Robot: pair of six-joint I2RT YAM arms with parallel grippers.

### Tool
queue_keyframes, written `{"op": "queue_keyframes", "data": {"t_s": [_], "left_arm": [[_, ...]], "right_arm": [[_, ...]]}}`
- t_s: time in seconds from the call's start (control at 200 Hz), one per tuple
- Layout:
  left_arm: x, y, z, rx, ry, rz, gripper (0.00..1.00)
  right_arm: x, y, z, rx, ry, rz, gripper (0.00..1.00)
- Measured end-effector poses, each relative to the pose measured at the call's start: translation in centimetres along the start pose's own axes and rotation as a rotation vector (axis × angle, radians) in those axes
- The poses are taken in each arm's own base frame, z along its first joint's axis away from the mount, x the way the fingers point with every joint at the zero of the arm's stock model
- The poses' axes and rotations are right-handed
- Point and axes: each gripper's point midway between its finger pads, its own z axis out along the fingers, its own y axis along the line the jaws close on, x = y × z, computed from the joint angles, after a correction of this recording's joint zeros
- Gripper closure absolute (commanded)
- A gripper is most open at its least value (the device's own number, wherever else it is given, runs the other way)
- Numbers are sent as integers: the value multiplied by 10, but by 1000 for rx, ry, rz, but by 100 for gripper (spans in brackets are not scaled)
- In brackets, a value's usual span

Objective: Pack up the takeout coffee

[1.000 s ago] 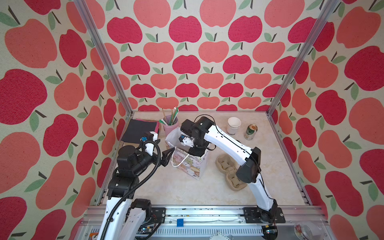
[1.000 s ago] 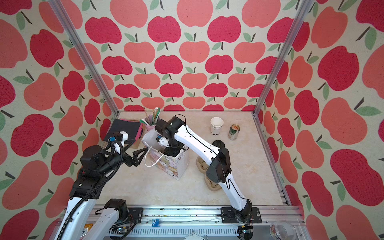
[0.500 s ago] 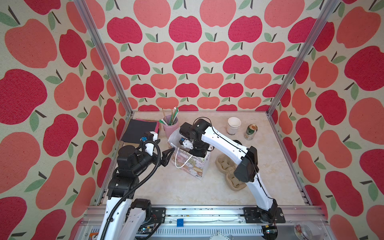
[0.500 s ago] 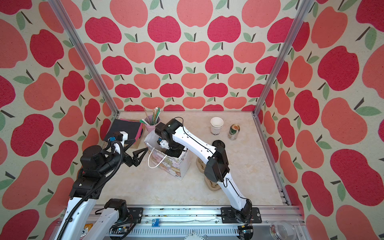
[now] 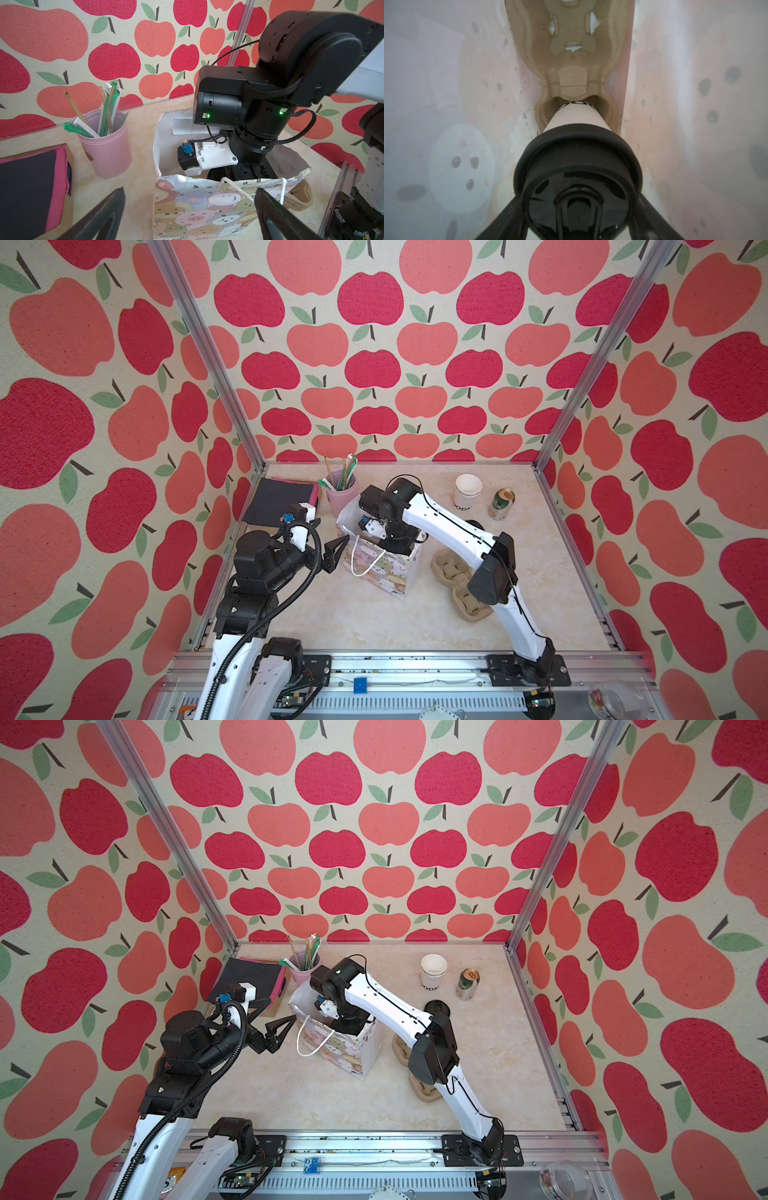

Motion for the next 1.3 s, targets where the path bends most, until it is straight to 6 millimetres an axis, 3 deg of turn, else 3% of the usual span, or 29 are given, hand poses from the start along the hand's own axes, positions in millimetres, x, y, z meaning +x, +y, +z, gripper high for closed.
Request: {"op": "queue_keyframes", "data": {"t_s": [1.181,1.301], "left_arm": [[0,5,0,-27,0,0,0],[0,11,-1,-56,-2,-5,6]], "right_arm": [[-1,4,-19,28,-110,-82,43],[-1,13,-19,28,-105,-111,42]]}}
